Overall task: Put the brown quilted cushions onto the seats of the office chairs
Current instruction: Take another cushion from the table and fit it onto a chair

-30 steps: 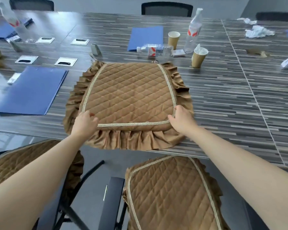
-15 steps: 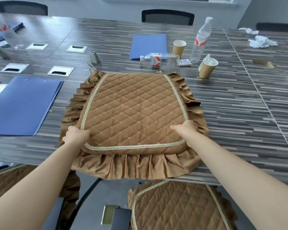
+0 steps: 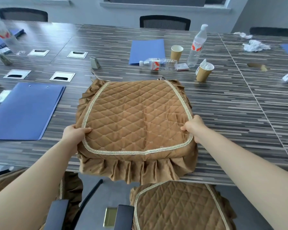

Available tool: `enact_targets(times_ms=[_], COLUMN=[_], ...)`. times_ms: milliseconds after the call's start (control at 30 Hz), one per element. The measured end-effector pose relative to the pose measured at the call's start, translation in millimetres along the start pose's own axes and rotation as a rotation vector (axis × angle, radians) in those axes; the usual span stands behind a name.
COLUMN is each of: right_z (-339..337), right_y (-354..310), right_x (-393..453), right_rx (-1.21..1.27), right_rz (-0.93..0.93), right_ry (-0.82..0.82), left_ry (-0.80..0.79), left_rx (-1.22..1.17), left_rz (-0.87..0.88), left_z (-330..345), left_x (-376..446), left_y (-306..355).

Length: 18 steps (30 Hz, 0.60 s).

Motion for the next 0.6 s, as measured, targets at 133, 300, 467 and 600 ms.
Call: enact_targets(times_ms=[133, 300, 467, 600], right_z=[-13.8, -40.9, -88.0, -135.1], right_y=[14.1, 42.3, 81.2, 134.5], right_x=[-22.1, -54.5, -99.1, -143.9], right_rx=[0.080, 0.125, 0.177, 0.240], right_rz=[-0.045, -0.107, -0.162, -0.160], right_ry=[0.030, 0.084, 0.109, 0.151], left_ry=[-0.033, -0.061, -0.063, -0.079], left_rx=[-0.137, -0.173, -0.174, -0.156], left_rz=[0.052, 0.107, 0.182, 0.254], left_z=[-4.7, -6.4, -9.4, 1.1], left_x=[-23.3, -73.2, -138.3, -205.6], left_y=[3.3, -6.3, -22.8, -43.0])
Point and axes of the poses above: each hand's wrist, its own x-axis towards the middle knuckle, its own z-axis out of the palm, y = z × x, the point moved 4 cm from there along x, towards the middle knuckle, and after that the axes turned 1 degree about x, right-handed, at the moved point
